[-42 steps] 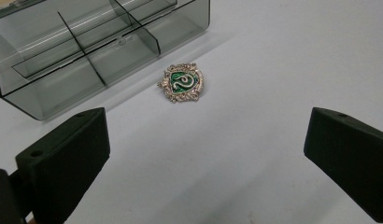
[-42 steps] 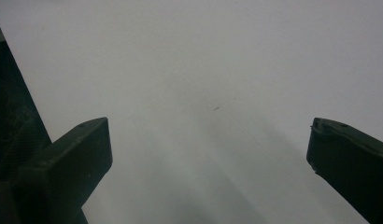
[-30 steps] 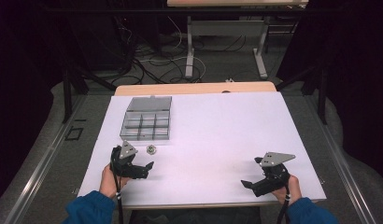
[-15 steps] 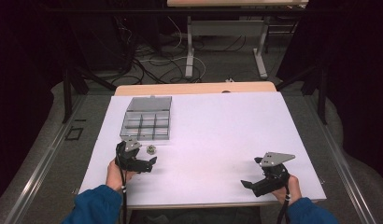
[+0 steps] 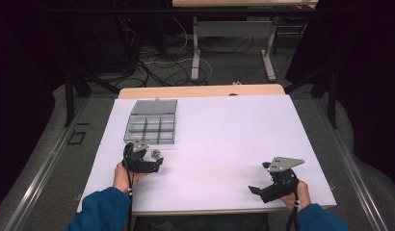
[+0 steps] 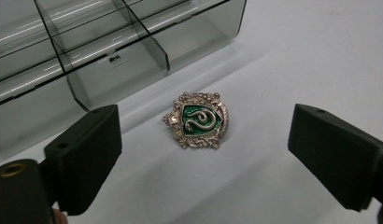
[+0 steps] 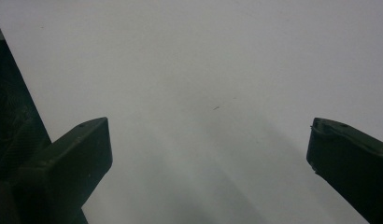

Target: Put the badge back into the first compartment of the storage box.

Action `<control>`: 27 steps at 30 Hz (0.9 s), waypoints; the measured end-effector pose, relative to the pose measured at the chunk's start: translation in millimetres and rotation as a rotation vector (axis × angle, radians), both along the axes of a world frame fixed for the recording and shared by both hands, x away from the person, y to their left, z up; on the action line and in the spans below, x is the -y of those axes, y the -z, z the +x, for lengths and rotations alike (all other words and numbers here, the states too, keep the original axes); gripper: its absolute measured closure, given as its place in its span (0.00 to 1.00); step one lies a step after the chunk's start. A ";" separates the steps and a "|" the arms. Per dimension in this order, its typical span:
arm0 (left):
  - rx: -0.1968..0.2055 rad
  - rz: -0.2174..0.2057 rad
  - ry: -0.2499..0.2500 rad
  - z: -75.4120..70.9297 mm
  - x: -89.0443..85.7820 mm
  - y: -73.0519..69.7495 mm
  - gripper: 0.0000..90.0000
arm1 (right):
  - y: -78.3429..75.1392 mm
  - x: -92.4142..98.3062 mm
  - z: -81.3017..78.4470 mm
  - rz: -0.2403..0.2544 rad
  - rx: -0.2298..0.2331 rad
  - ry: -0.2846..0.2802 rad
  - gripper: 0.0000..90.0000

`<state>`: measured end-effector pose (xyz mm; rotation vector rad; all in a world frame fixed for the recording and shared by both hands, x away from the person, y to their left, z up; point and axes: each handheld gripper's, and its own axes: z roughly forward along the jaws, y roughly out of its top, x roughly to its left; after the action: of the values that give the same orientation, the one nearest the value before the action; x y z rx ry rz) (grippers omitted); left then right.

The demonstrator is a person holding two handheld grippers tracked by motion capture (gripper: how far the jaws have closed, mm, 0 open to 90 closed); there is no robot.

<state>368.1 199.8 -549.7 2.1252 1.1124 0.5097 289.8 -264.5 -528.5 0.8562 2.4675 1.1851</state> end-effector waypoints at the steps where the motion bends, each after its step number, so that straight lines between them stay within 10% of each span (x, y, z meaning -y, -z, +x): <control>1: 0.004 0.002 0.002 1.5 0.1 0.7 0.18 | 0.1 0.0 0.1 0.000 0.000 0.001 0.00; 27: -0.036 -0.001 -0.003 15.8 1.4 10.6 0.50 | 0.1 -0.3 0.3 -0.004 0.002 -0.004 0.00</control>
<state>383.9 198.4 -560.3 2.1400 1.1355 0.4732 290.1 -264.2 -528.7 0.8493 2.4699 1.1812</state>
